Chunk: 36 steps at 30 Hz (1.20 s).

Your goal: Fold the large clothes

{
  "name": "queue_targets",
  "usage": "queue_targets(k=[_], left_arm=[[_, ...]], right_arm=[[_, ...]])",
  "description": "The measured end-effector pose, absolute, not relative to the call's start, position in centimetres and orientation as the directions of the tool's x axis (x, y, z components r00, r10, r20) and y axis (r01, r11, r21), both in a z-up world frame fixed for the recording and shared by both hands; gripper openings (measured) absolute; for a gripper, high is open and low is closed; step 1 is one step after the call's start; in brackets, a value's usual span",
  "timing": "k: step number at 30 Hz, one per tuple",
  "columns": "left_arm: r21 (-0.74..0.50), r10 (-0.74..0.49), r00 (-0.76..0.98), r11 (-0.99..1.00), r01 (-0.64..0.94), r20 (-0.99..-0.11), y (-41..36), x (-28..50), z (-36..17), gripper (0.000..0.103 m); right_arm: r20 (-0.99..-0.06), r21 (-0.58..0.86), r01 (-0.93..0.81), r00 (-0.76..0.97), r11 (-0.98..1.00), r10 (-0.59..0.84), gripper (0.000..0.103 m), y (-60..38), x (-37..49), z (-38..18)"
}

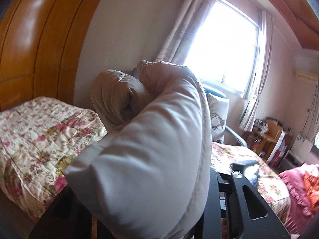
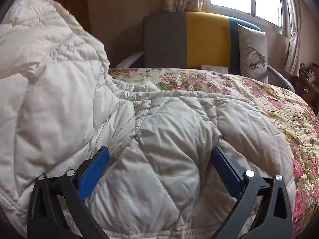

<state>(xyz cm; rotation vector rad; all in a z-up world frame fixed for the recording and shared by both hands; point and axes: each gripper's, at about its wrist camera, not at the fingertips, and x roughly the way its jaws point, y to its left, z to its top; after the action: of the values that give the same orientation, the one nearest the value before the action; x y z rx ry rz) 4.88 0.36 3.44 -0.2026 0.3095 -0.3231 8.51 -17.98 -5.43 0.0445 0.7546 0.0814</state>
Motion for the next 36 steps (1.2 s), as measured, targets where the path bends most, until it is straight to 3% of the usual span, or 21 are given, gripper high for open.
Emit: queue_targets(k=[3,6,16,23,27,31,36], left_arm=[[-0.182,-0.326,0.896,0.942,0.282,-0.300,-1.3,4.9,3.5,0.033],[-0.128,-0.307,0.894,0.952,0.280,-0.325,-2.8,5.1,3.1,0.033],[0.010,-0.321,0.897,0.940,0.340,-0.303,-6.3,4.5,2.6,0.039],[0.074,-0.375,0.869,0.905,0.418,-0.324,-9.4,5.0,1.6,0.044],[0.125,-0.403,0.844,0.874,0.470,-0.355,-12.2,5.3,0.3,0.047],[0.198,-0.416,0.821,0.834,0.516,-0.390,-15.6,5.2,-0.9,0.053],[0.315,-0.423,0.806,0.764,0.563,-0.414,-19.2,5.0,-2.9,0.060]], right_arm=[[-0.680,-0.040,-0.091,0.732,0.995,0.040,0.101,-15.3,9.1,-6.6],[-0.686,-0.051,-0.110,0.726,0.993,0.045,0.101,-15.1,8.7,-6.9],[-0.641,0.197,0.021,0.759,0.980,0.112,0.101,-23.6,4.3,-3.3],[-0.634,0.203,0.172,0.774,0.964,-0.004,0.101,-29.6,1.9,-1.9],[-0.677,0.168,0.281,0.729,0.945,-0.097,0.101,-33.1,1.2,-3.3],[-0.718,0.273,0.325,0.695,0.906,-0.033,0.101,-35.5,-0.1,-5.6],[-0.698,0.401,0.319,0.713,0.859,0.061,0.101,-37.1,-1.5,-6.4]])
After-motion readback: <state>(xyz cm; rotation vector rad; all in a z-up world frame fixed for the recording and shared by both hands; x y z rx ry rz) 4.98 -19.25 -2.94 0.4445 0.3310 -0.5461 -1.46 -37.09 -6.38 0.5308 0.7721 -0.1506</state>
